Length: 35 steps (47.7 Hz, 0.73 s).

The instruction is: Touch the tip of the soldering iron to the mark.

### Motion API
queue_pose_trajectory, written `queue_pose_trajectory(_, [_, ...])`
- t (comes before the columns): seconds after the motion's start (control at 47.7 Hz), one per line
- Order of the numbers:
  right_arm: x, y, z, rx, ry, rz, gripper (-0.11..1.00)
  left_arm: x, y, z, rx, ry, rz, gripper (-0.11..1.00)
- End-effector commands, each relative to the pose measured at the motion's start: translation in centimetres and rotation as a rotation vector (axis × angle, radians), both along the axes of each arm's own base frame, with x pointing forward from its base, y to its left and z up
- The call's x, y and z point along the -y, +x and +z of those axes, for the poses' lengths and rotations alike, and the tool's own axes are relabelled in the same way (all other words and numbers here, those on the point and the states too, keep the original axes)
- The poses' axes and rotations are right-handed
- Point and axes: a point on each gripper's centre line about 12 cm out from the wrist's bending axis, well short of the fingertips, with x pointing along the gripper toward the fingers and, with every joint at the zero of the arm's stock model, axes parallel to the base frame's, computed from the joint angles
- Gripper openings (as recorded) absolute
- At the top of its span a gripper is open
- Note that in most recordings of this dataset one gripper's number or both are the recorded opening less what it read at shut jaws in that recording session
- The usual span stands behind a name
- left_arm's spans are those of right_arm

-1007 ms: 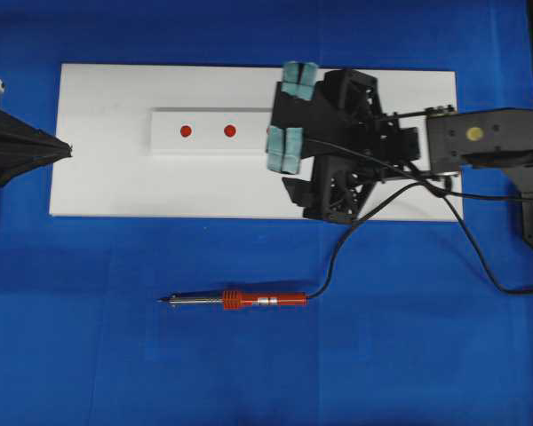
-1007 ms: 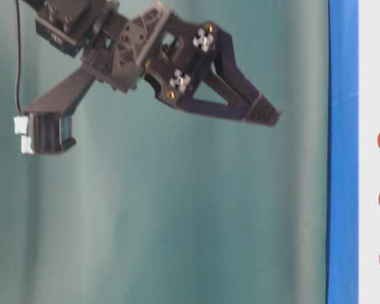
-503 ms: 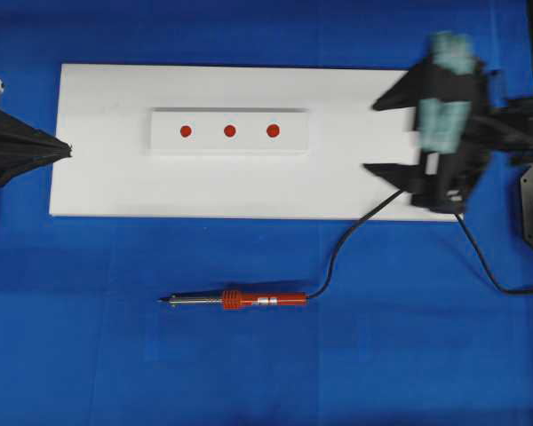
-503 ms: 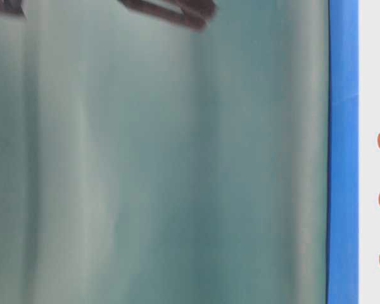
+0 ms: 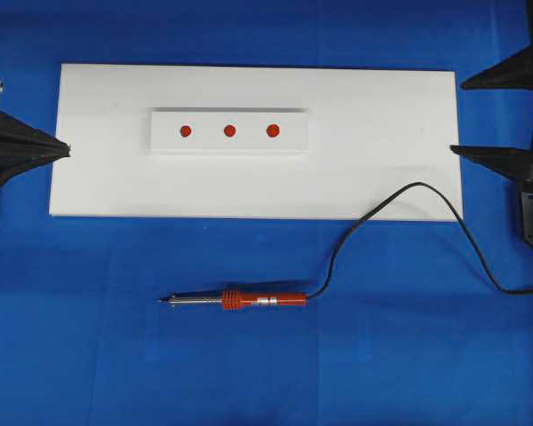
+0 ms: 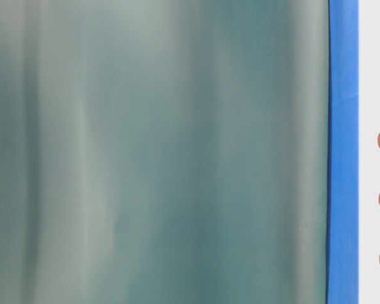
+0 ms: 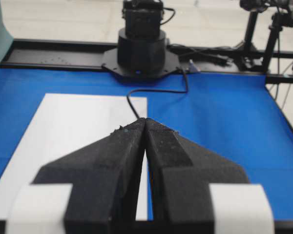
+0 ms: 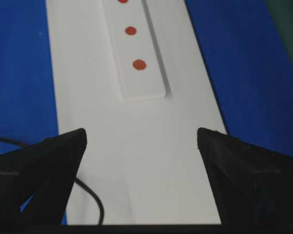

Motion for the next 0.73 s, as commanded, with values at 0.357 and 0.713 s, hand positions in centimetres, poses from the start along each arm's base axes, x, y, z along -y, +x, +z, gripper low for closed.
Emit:
queue_pose_trajectory(0.357, [-0.5, -2.3, -2.6, 0.117, 0.003, 0.051, 0.86, 0.0, 0.1, 0.1, -0.014, 0.0, 0.0, 0.02])
queue_pose_trajectory(0.713, [-0.4, -2.2, -3.2, 0.126, 0.01, 0.05, 0.86, 0.0, 0.1, 0.0, -0.02, -0.001, 0.0, 0.02])
